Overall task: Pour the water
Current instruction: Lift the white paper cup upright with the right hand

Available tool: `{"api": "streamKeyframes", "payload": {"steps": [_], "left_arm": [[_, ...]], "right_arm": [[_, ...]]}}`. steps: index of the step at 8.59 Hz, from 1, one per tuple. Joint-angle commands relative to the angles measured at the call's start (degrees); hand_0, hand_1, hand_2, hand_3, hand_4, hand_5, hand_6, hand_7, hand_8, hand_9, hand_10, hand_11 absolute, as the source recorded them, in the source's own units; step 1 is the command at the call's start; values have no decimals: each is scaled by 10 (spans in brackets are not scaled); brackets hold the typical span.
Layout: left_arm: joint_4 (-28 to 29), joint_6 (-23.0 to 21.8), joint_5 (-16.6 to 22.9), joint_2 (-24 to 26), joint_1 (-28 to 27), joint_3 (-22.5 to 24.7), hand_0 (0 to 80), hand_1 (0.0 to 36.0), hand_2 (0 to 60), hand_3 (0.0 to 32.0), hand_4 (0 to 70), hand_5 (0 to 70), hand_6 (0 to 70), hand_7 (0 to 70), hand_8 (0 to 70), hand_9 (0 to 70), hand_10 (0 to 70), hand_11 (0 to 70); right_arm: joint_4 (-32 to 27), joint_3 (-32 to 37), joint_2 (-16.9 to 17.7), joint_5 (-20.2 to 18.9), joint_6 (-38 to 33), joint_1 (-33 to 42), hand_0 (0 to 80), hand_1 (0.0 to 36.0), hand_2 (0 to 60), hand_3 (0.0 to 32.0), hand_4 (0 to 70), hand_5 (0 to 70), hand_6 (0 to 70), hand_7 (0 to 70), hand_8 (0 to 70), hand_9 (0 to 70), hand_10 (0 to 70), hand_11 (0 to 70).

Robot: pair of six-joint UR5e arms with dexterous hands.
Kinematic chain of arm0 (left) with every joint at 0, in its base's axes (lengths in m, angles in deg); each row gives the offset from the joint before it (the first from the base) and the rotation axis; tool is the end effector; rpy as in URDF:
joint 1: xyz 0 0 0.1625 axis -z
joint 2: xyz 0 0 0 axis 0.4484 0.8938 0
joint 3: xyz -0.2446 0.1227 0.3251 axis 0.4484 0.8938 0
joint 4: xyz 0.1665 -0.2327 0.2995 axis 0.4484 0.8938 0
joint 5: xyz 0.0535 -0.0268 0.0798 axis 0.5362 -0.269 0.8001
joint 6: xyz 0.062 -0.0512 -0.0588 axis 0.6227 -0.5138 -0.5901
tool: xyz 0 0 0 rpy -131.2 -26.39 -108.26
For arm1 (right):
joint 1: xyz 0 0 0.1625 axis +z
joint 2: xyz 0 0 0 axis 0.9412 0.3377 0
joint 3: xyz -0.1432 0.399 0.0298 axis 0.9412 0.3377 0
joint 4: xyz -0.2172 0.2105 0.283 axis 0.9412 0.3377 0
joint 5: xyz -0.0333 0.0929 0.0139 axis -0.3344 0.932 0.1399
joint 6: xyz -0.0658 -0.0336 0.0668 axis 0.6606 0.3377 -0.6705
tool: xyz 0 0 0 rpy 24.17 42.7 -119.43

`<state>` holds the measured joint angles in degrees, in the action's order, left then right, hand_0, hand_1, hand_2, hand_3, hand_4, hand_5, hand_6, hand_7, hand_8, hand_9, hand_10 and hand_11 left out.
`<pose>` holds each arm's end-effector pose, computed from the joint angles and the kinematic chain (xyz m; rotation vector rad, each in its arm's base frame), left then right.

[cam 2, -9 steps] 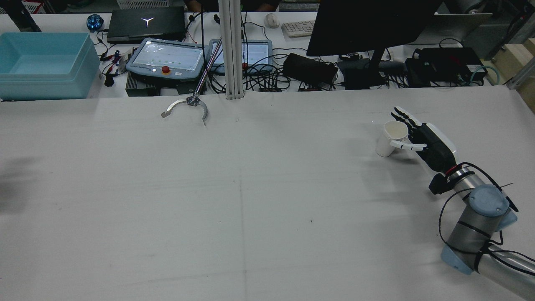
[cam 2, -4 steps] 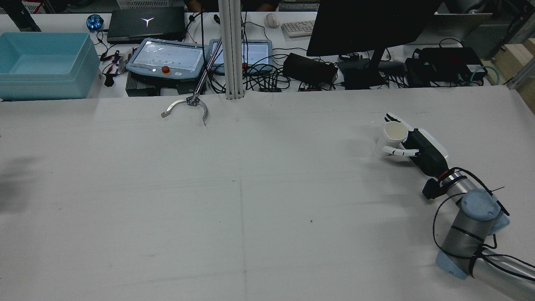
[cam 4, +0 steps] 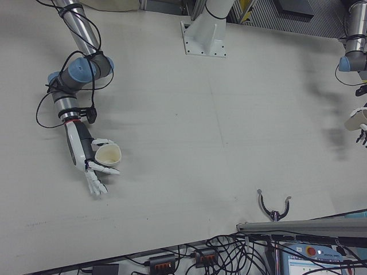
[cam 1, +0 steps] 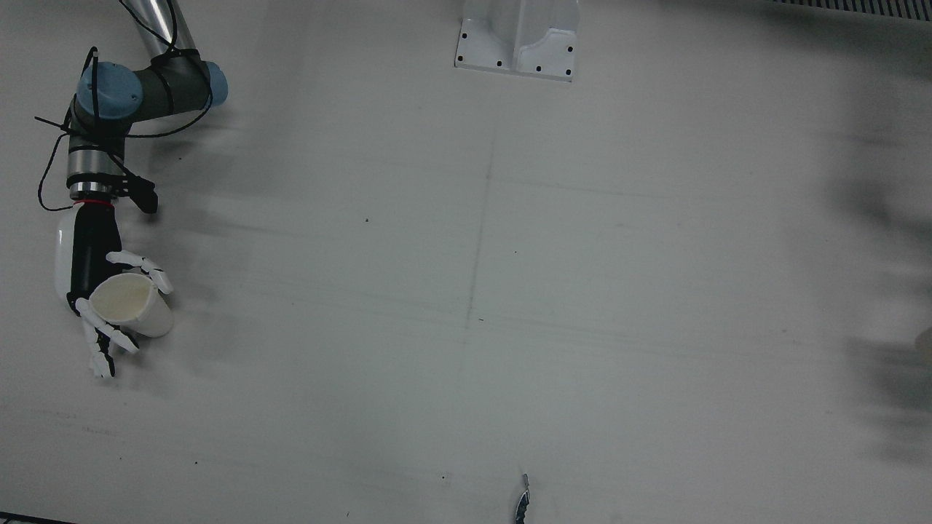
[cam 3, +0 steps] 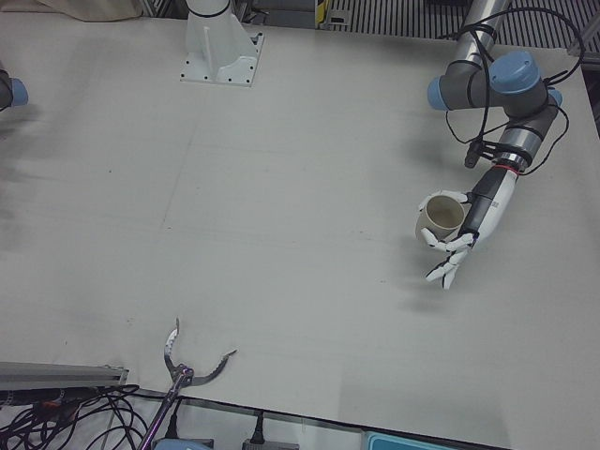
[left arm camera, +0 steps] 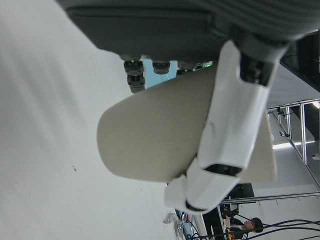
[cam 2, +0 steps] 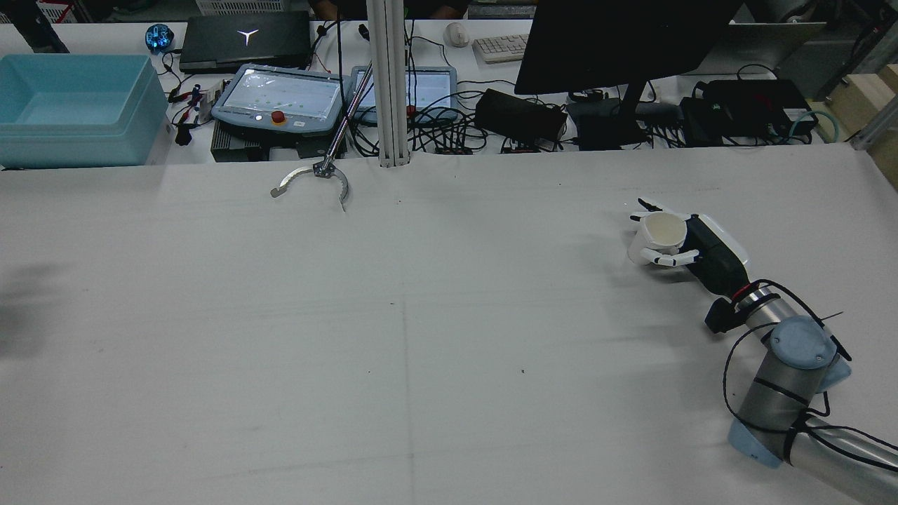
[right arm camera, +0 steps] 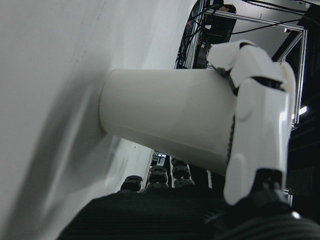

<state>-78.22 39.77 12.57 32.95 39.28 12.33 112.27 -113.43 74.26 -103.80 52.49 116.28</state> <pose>0.0630 -0.4585 0.7077 -0.2109 1.9931 -1.7562 -0.2703 -0.5413 0.7116 -0.0276 -2.1513 1.8215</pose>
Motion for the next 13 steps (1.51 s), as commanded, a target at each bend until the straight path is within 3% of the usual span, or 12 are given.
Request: {"api": "streamKeyframes", "payload": {"steps": [1,5,7,9,10,13], "left_arm": [[0,0,0,-1,1,1,800,360,600,0,595,700,120,138,43,13,73,148],[1,0,11,-2,3,15,800,360,600,0,615,700,117,139,41,13,67,138],[-8,8,61,2,4,44,800,360,600,0,619,700,115,136,41,13,64,135],[-31,16,118,5,3,61,800,360,600,0,639,700,121,136,41,13,66,135],[-37,19,119,5,3,67,800,360,600,0,646,700,123,137,41,13,65,134],[-40,19,119,5,6,62,800,360,600,0,658,700,128,146,42,15,68,139]], "right_arm": [[1,-4,2,0,-3,2,627,261,366,0,700,54,123,102,73,39,21,34],[2,-35,4,-2,-13,41,647,267,358,0,700,58,138,134,75,44,14,25],[3,-36,1,-2,-14,45,730,304,404,0,700,70,173,194,75,44,6,17],[37,-68,-1,-1,-16,45,720,303,412,0,700,70,193,236,65,36,0,0],[49,-75,-1,-1,-18,45,777,317,415,0,700,75,203,248,64,35,0,0],[38,-23,0,1,-18,31,629,271,402,0,700,61,178,207,67,37,10,19]]}}
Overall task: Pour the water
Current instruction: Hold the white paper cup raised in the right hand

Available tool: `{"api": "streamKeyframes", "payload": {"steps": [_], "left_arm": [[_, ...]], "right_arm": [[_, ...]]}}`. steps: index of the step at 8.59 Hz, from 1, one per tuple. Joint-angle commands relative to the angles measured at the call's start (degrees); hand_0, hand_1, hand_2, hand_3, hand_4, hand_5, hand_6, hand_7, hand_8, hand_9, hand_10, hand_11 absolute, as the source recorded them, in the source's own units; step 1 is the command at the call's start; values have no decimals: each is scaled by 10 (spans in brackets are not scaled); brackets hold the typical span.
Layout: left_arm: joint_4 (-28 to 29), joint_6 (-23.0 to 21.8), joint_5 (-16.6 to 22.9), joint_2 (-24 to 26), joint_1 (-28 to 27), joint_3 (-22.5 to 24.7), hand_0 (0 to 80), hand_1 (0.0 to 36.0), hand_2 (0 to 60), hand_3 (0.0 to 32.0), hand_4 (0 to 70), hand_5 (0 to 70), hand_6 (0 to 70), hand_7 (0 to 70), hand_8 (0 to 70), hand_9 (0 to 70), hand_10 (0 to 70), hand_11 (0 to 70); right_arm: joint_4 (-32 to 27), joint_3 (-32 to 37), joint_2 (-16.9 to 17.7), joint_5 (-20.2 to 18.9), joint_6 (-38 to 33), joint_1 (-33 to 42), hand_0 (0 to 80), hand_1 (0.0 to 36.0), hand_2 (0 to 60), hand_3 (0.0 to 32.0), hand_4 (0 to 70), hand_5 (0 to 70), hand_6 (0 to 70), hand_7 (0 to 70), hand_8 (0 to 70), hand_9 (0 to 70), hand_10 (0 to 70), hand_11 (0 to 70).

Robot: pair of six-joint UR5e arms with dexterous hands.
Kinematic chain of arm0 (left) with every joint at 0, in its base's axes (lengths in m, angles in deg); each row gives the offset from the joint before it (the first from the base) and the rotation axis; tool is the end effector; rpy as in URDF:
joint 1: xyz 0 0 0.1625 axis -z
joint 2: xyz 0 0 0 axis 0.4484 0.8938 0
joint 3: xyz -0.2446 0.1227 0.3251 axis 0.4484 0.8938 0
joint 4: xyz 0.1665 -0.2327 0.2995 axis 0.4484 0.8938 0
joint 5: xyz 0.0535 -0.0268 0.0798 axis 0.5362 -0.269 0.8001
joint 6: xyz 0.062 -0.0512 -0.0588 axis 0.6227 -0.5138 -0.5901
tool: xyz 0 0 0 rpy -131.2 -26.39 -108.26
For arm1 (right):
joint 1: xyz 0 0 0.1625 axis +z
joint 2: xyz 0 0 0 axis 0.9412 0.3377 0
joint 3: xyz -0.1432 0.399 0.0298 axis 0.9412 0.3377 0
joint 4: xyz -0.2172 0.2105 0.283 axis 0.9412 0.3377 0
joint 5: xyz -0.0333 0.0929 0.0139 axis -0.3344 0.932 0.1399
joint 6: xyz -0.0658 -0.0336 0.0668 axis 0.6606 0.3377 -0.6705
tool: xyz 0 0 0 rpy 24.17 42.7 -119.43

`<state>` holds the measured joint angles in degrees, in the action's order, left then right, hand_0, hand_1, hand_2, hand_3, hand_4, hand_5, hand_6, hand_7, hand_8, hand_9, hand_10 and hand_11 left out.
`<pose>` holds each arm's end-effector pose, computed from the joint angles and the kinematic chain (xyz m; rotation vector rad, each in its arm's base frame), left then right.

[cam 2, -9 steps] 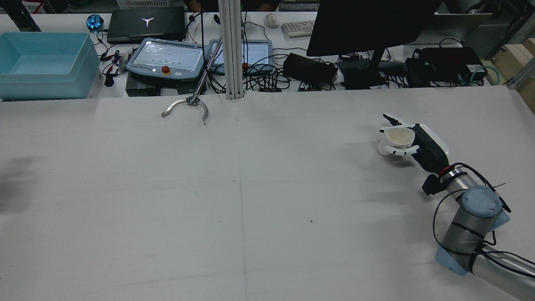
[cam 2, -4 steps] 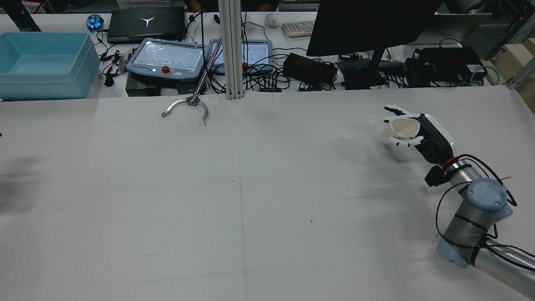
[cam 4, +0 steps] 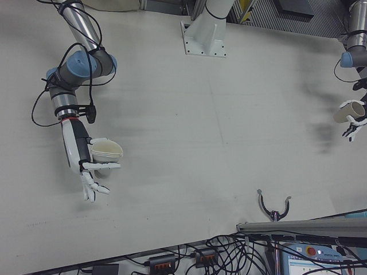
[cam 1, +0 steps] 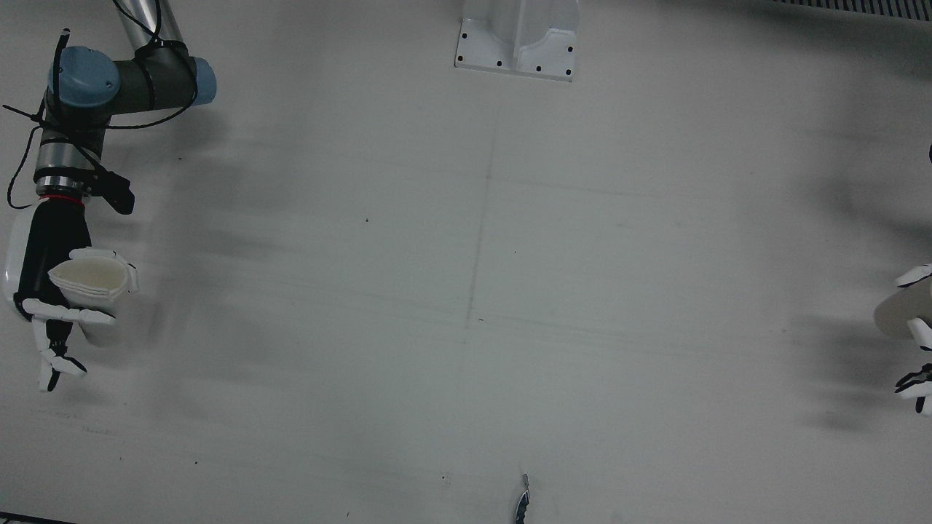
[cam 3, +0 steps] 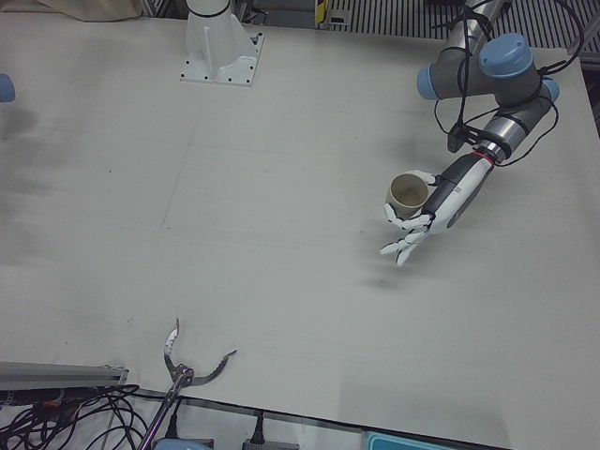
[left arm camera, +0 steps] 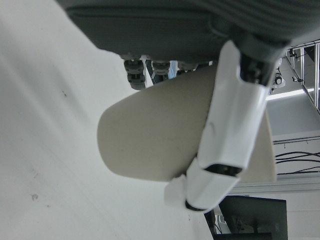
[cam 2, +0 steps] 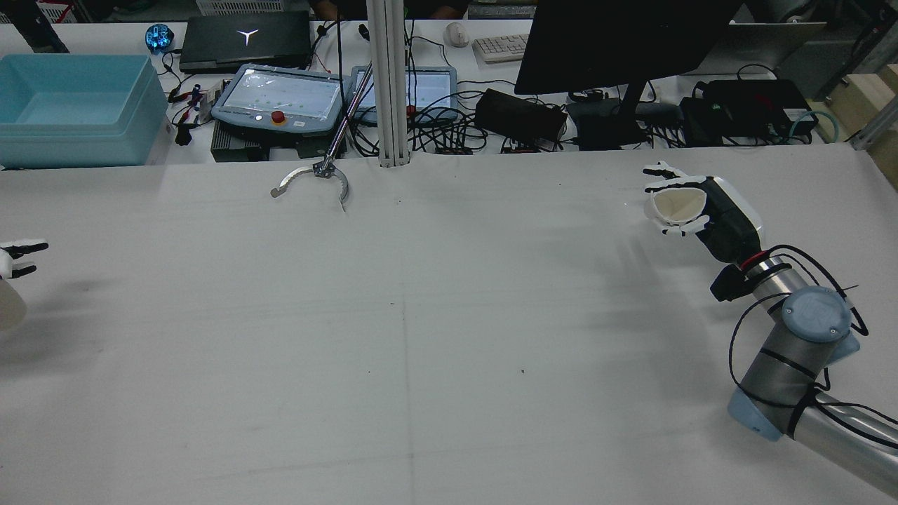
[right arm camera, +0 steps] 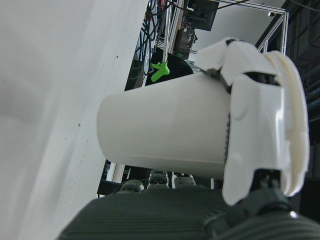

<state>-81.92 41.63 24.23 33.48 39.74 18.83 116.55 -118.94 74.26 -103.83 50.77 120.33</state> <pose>0.0806 -0.4575 0.6541 -0.3429 1.9517 -1.5524 -0.2344 -0.5625 0.6718 0.0061 -2.2151 1.8632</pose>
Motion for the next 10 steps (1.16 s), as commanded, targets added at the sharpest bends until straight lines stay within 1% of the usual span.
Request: {"api": "streamKeyframes", "payload": {"steps": [1,2,4,6,7,8,10], "left_arm": [[-4,1,2,1,2,-4,800,360,600,0,654,700,129,146,43,15,69,140],[-9,3,2,0,6,-5,800,360,600,0,646,700,130,146,42,15,72,144],[-10,7,2,0,8,-5,800,360,600,0,638,700,130,145,41,15,72,146],[-11,12,1,0,16,-6,800,360,600,0,633,700,130,146,41,15,73,147],[-11,14,1,0,24,-6,800,360,600,0,634,700,131,146,40,15,74,148],[-11,17,1,0,37,-5,800,360,600,0,624,700,130,145,40,15,74,148],[-10,17,1,0,38,-5,800,360,600,0,617,700,128,145,39,15,73,147]], "right_arm": [[-5,35,3,1,-1,-9,622,265,397,0,700,58,169,194,69,39,14,24],[-6,44,5,1,-1,-9,616,260,396,0,700,57,167,190,69,40,16,26],[-6,61,4,1,-2,-11,582,233,385,0,700,51,171,188,73,45,25,37],[-7,67,6,0,-2,-13,575,225,378,0,700,49,166,173,74,44,30,43],[-7,66,6,0,-2,-14,568,218,378,0,700,48,171,180,77,49,29,42],[-7,65,6,-1,-2,-14,570,219,374,0,700,50,176,185,80,52,26,38],[-5,65,7,-1,-3,-21,596,258,335,0,700,80,190,204,88,63,11,27]]}}
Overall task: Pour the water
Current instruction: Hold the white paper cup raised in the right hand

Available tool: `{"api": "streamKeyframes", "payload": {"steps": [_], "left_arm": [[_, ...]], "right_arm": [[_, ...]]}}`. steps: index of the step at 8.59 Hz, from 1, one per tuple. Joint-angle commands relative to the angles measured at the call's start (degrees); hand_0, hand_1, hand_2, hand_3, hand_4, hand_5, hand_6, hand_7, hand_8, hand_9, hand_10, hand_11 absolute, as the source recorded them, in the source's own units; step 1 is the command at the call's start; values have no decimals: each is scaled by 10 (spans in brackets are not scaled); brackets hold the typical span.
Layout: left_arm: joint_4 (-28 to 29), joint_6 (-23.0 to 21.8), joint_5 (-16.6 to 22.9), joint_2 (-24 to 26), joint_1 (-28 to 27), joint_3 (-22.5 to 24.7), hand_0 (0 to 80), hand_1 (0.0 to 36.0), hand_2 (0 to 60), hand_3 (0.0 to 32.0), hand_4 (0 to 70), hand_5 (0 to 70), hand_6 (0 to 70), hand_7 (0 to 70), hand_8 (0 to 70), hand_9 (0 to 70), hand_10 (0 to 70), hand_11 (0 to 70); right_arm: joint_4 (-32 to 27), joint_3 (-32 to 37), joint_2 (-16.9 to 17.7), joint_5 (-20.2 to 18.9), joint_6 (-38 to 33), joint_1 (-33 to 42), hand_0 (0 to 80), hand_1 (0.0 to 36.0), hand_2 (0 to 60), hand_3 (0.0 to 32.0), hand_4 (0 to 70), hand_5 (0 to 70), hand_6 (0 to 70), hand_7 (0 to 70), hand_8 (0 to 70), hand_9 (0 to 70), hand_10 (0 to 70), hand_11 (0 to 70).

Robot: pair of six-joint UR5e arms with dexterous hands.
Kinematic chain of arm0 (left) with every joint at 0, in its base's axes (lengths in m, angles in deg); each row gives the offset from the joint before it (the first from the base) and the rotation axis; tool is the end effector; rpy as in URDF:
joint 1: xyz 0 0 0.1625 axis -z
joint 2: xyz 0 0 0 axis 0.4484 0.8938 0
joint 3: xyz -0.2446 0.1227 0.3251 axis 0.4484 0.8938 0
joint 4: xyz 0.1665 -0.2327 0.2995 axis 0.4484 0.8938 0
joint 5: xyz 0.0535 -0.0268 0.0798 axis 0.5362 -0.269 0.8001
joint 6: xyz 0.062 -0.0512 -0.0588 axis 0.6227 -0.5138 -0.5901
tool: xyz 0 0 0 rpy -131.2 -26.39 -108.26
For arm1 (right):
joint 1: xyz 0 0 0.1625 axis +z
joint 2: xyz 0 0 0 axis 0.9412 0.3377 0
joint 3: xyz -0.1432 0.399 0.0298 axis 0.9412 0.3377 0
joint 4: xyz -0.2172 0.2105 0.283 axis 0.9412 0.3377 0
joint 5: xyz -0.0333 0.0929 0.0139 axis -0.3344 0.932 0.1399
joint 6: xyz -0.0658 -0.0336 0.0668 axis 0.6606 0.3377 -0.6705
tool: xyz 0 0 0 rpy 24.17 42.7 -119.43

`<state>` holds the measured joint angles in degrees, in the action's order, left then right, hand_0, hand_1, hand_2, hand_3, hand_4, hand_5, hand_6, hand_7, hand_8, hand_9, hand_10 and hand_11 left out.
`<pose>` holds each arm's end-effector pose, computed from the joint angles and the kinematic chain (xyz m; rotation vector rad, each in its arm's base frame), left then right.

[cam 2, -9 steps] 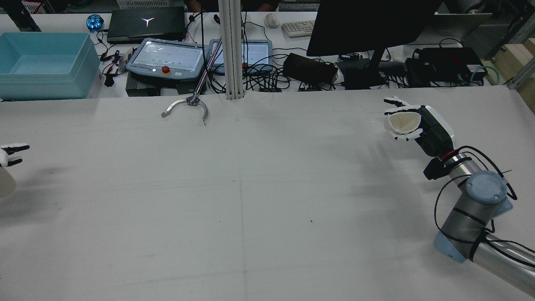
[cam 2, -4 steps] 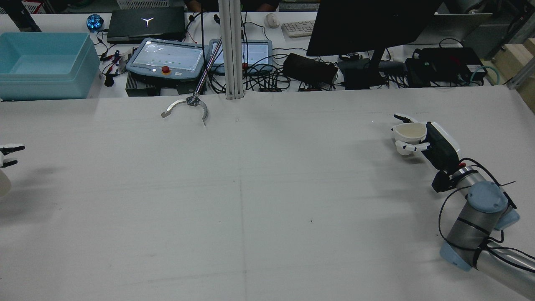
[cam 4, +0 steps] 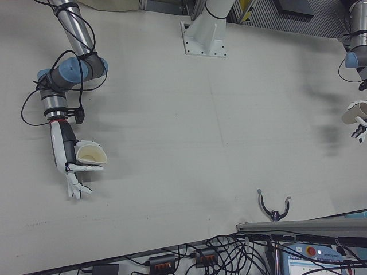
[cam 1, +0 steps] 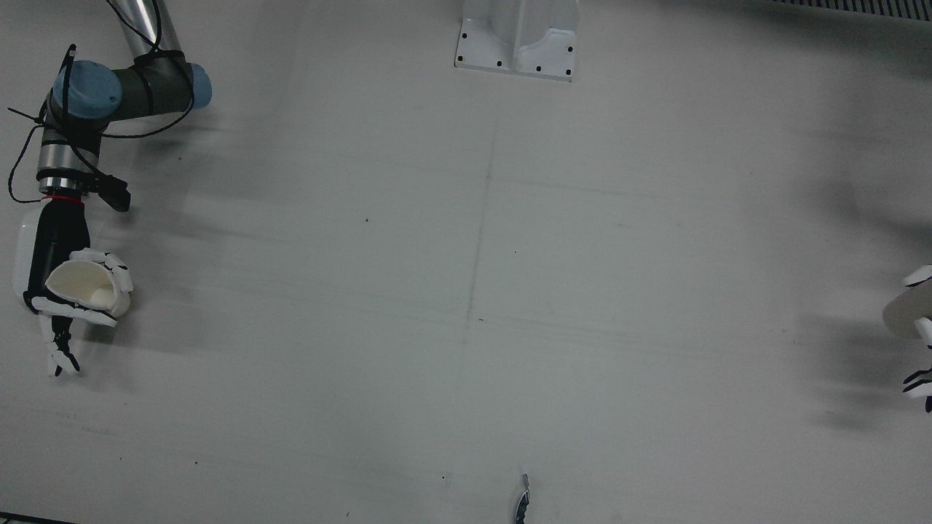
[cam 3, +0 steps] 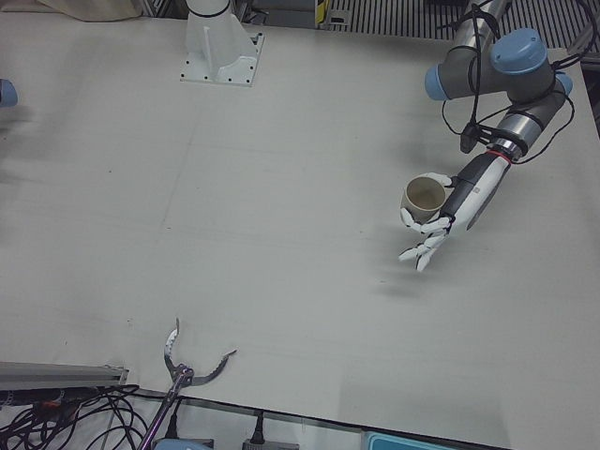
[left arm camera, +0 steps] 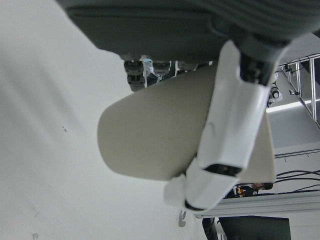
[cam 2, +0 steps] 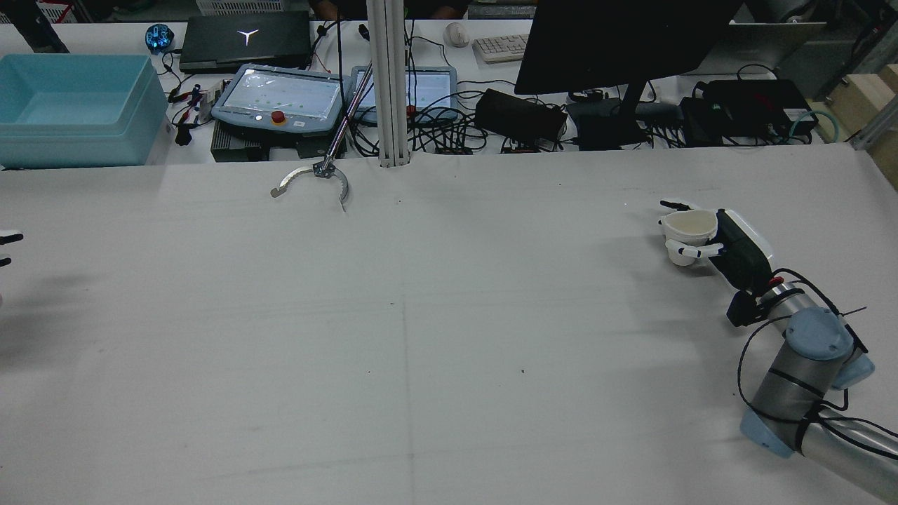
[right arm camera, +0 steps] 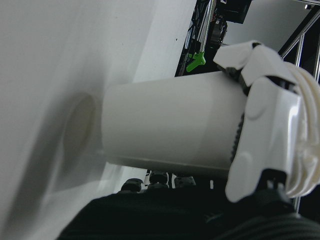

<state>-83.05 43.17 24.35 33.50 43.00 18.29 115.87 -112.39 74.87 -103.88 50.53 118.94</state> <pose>0.0538 -0.4591 0.6608 -0.2662 1.9444 -1.5958 -0.2356 -0.5425 0.7326 0.0266 -2.0777 1.9137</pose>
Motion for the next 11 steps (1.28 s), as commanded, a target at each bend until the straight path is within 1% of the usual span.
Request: {"api": "streamKeyframes", "payload": {"steps": [1,2,3,4,5,6,8,9,10,11], "left_arm": [[0,1,0,-1,6,1,800,360,600,0,615,700,126,143,39,14,72,147],[0,1,0,0,6,1,800,360,600,0,608,700,125,141,39,14,73,147],[0,1,0,-1,6,1,800,360,600,0,611,700,124,142,39,14,72,146],[0,1,0,0,6,1,800,360,600,0,610,700,124,142,39,14,72,146],[0,2,0,0,6,0,800,360,600,0,612,700,123,142,38,14,72,146],[0,2,0,0,6,0,800,360,600,0,610,700,125,142,39,14,73,147],[0,2,0,0,6,-1,800,360,600,0,610,700,127,142,40,14,74,149],[1,2,0,0,6,-1,800,360,600,0,609,700,127,144,40,14,74,149],[1,2,0,0,6,-1,800,360,600,0,607,700,128,144,40,14,75,150],[0,2,0,0,6,-1,800,360,600,0,612,700,127,143,41,14,74,149]], "right_arm": [[1,-4,1,-2,-2,-9,603,275,316,0,565,90,187,206,75,46,7,26],[3,-6,0,-2,-6,-9,604,278,301,0,481,94,189,202,75,48,4,24],[4,-6,0,-3,-9,-8,597,264,301,0,527,98,229,253,88,67,27,56],[4,-7,0,-3,-9,-8,590,257,326,0,576,106,296,362,119,115,63,106],[4,-9,-1,-4,-9,-9,593,263,329,0,497,113,305,362,133,133,69,117],[5,-13,-1,-4,-9,-9,597,270,323,0,465,114,286,322,121,112,62,108],[5,-16,-1,-4,-9,-8,583,256,326,0,529,107,285,318,121,114,65,111],[6,-16,-1,-4,-9,-8,583,256,326,0,529,107,285,318,121,114,65,111],[6,-17,-1,-4,-9,-6,584,254,329,0,552,106,284,314,121,113,68,114],[6,-18,-2,-5,-9,-3,580,245,340,0,664,101,288,309,120,114,87,138]]}}
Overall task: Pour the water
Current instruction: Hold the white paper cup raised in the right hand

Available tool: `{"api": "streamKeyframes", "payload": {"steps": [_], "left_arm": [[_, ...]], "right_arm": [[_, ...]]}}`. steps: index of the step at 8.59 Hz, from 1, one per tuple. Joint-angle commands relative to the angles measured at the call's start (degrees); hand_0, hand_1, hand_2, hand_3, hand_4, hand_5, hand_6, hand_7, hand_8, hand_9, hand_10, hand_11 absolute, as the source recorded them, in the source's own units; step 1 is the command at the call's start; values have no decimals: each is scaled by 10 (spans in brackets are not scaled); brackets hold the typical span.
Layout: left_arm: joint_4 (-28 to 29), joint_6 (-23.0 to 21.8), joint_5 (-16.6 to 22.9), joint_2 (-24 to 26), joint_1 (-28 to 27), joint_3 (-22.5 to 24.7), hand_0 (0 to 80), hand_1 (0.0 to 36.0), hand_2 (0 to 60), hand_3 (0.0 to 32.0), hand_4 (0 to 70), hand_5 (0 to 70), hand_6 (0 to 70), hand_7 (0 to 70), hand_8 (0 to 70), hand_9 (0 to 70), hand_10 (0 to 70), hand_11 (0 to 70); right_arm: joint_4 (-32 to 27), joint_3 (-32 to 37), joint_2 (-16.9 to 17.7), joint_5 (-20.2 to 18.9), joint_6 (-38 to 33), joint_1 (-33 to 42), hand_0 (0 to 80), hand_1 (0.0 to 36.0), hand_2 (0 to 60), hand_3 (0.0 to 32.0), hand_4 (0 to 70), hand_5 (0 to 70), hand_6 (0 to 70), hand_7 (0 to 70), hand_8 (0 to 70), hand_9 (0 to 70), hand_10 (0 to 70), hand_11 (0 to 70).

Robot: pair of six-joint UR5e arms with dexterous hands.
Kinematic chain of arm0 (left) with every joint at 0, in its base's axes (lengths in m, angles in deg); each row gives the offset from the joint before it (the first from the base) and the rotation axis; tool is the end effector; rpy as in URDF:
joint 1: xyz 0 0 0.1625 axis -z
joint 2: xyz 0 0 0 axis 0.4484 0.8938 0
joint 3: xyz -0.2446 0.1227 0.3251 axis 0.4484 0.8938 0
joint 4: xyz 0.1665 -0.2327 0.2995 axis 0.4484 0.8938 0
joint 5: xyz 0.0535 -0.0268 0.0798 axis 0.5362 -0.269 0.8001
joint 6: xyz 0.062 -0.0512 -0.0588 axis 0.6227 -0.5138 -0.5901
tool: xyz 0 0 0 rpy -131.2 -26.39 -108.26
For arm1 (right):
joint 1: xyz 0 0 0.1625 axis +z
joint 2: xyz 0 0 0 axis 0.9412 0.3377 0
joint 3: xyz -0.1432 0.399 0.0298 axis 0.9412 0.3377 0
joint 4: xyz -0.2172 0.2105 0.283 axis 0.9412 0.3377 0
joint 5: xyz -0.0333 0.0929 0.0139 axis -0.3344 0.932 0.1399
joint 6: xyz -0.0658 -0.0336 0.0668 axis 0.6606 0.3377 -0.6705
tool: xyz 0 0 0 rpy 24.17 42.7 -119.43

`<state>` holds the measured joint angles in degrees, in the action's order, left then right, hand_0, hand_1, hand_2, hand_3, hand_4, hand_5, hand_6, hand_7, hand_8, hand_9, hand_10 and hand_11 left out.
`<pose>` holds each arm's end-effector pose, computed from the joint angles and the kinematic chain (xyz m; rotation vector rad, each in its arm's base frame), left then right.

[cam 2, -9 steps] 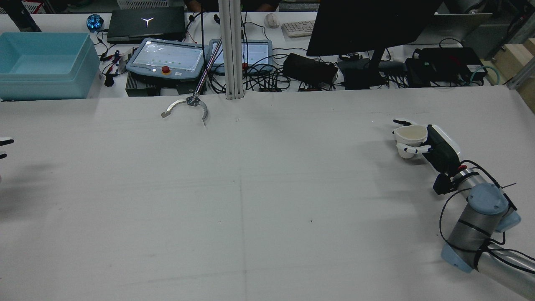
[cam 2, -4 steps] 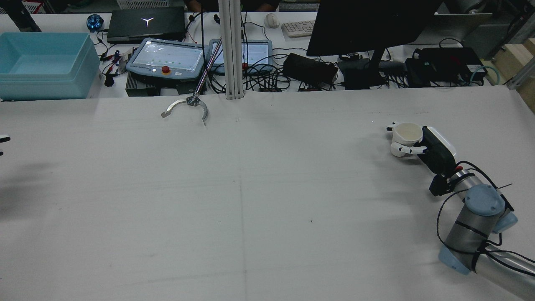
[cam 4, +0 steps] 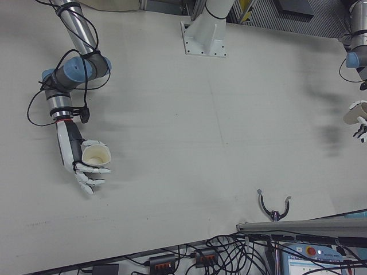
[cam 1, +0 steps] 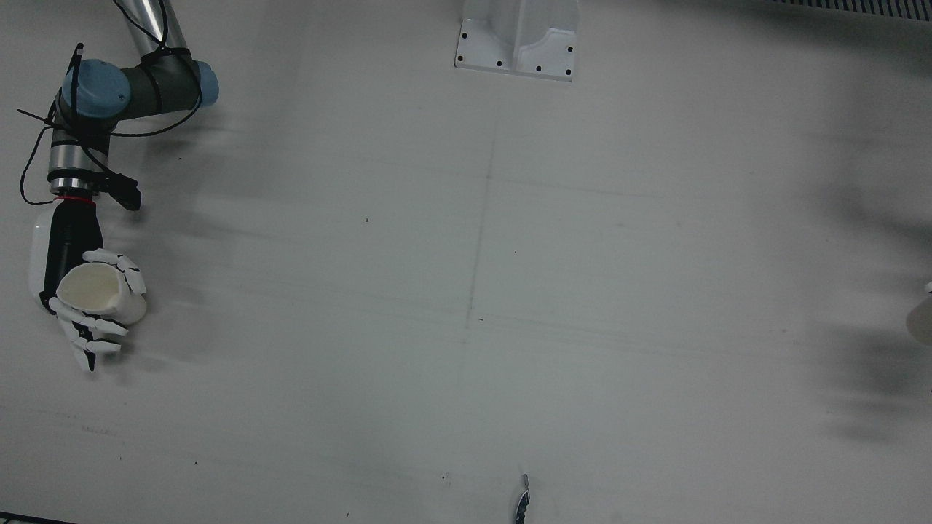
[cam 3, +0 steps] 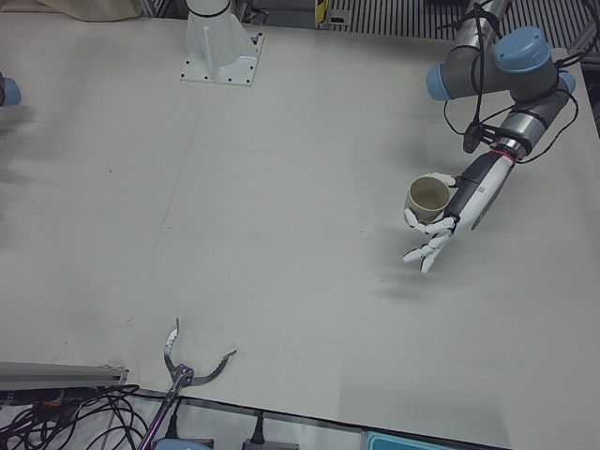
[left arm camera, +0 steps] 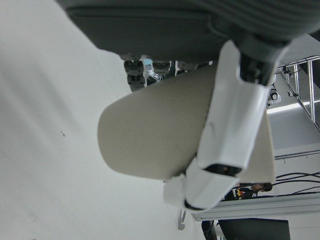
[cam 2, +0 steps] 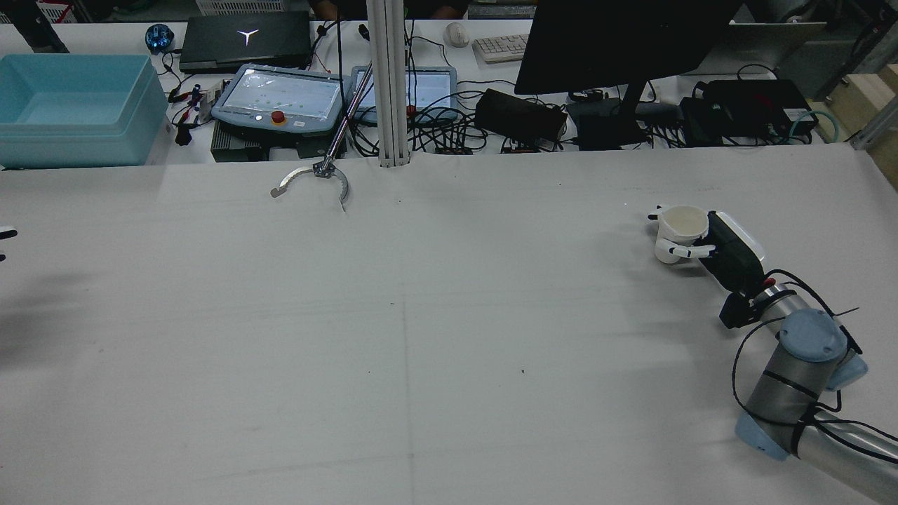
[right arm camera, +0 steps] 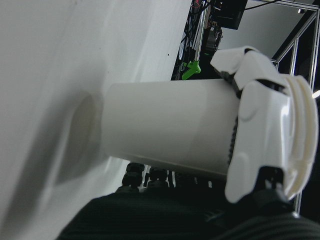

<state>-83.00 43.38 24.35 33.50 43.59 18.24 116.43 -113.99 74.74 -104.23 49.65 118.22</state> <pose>0.0491 -0.4596 0.6611 -0.2529 1.9482 -1.6001 -0.2460 -0.5427 0.7187 -0.0181 -2.0999 1.9008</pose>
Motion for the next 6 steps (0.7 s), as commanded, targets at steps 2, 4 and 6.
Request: {"api": "streamKeyframes", "payload": {"steps": [2,4,6], "left_arm": [[-1,-2,1,0,0,2,800,360,600,0,614,700,127,142,40,14,72,146],[0,-1,1,0,0,4,800,360,600,0,630,700,130,145,41,15,73,146],[-2,-2,12,17,-6,5,800,360,600,0,636,700,130,145,42,15,72,146]], "right_arm": [[6,-38,0,-4,1,13,581,248,355,0,672,104,301,325,130,129,94,149],[6,-43,0,-4,2,18,589,254,360,0,700,105,318,344,125,121,78,126],[8,-52,-2,-5,0,27,593,256,364,0,700,105,327,358,125,123,79,127]]}}
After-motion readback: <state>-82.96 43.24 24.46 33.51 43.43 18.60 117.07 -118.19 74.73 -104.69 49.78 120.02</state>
